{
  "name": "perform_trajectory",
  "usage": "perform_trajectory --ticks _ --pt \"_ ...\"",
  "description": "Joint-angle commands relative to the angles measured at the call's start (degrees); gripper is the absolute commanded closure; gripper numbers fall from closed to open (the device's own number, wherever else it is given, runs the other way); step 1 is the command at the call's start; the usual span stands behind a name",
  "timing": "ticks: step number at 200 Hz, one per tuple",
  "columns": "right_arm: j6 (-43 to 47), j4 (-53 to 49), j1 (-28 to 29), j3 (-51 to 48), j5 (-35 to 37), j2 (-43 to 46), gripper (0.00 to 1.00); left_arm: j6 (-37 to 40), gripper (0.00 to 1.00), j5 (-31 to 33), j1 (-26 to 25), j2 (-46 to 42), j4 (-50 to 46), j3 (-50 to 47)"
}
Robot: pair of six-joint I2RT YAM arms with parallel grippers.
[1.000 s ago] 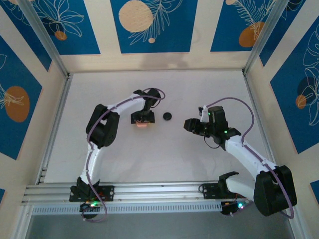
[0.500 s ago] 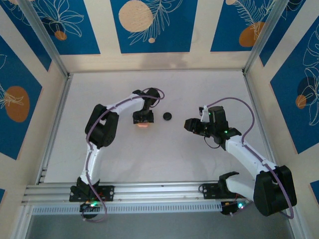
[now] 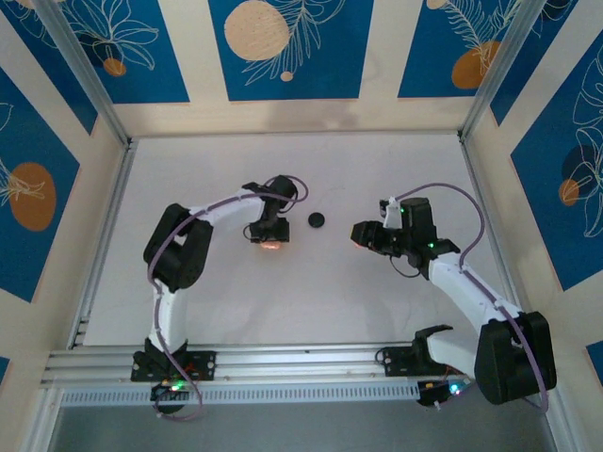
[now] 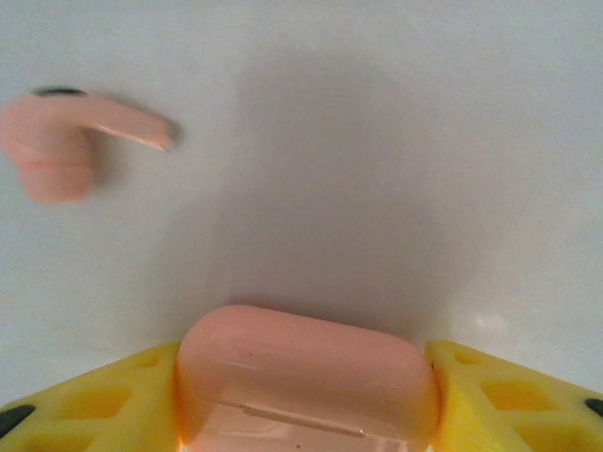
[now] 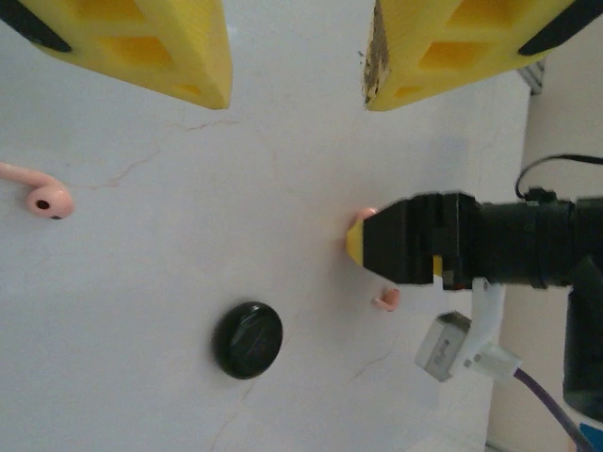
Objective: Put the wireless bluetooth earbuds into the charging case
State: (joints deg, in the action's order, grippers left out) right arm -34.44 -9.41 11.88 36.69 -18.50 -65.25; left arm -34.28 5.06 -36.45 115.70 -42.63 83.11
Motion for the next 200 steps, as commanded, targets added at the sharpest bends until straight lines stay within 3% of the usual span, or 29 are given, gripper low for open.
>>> perform_trajectory --ticks 1,35,116,200 --pt "2.12 -2.74 -1.81 4.26 -9.62 -2.54 0.58 9.04 0.49 -3.14 -2.36 -6.03 7.05 -5.69" --pt "4.24 -6.33 -2.36 8.41 -15.76 -7.34 0.58 18.24 0.51 -5.7 -3.61 -13.23 17.81 -15.36" --pt "5.09 -8.04 -0.03 12.32 -28.74 -19.23 0.58 42.68 0.54 -14.02 -7.38 -23.52 30.5 -27.36" --pt "2.34 -1.64 8.49 14.7 -36.11 -29.4 0.58 48.07 0.56 -16.58 -9.99 -27.98 34.18 -30.55"
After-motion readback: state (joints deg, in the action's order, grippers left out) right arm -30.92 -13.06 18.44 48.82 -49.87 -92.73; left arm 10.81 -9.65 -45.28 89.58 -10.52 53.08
